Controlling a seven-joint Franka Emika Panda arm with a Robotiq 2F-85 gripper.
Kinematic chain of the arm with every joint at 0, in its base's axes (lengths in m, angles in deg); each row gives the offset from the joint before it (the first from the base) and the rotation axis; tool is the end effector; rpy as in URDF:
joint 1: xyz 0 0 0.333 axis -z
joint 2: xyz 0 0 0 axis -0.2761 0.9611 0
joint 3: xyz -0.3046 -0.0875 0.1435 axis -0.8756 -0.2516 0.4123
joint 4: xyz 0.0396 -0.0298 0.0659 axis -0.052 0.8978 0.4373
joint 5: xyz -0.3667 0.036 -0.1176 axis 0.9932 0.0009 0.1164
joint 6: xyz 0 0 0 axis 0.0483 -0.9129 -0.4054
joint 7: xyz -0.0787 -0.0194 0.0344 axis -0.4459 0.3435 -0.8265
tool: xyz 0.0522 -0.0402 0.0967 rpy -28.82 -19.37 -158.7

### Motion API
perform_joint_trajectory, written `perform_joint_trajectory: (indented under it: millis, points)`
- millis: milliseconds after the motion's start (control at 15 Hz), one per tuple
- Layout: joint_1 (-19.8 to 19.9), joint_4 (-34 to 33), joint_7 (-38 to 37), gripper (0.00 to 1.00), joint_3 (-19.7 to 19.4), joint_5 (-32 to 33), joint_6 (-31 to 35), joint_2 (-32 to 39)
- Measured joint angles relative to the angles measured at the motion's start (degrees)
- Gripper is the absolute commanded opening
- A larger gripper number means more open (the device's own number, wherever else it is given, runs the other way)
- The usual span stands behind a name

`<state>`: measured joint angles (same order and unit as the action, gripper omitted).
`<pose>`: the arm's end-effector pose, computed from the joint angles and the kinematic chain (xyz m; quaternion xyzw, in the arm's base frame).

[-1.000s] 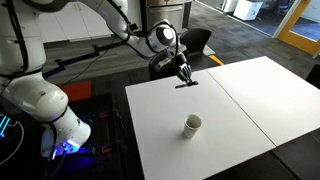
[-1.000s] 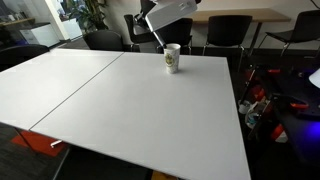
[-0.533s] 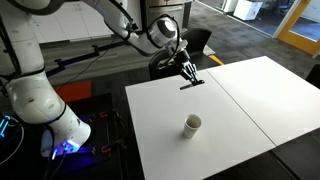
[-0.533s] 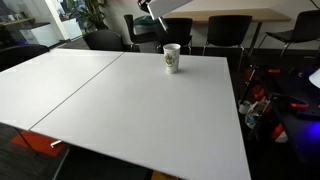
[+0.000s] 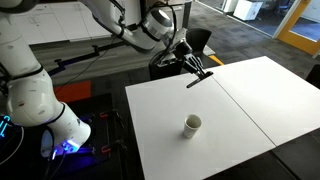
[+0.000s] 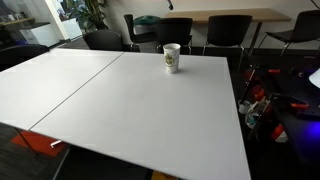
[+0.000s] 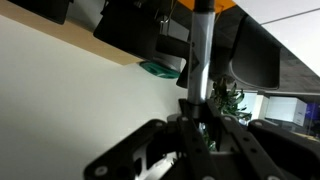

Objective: Pick up the marker and put it in the cup

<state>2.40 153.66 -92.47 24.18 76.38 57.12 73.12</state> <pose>0.5757 0.0255 0.4187 0.7713 -0.3498 0.3801 0.3717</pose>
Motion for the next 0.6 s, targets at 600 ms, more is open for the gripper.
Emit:
perform_joint_trajectory:
  millis: [600]
  points:
    - [8.1,4.1,-1.2,0.05,2.2,8.0,1.9,-4.3]
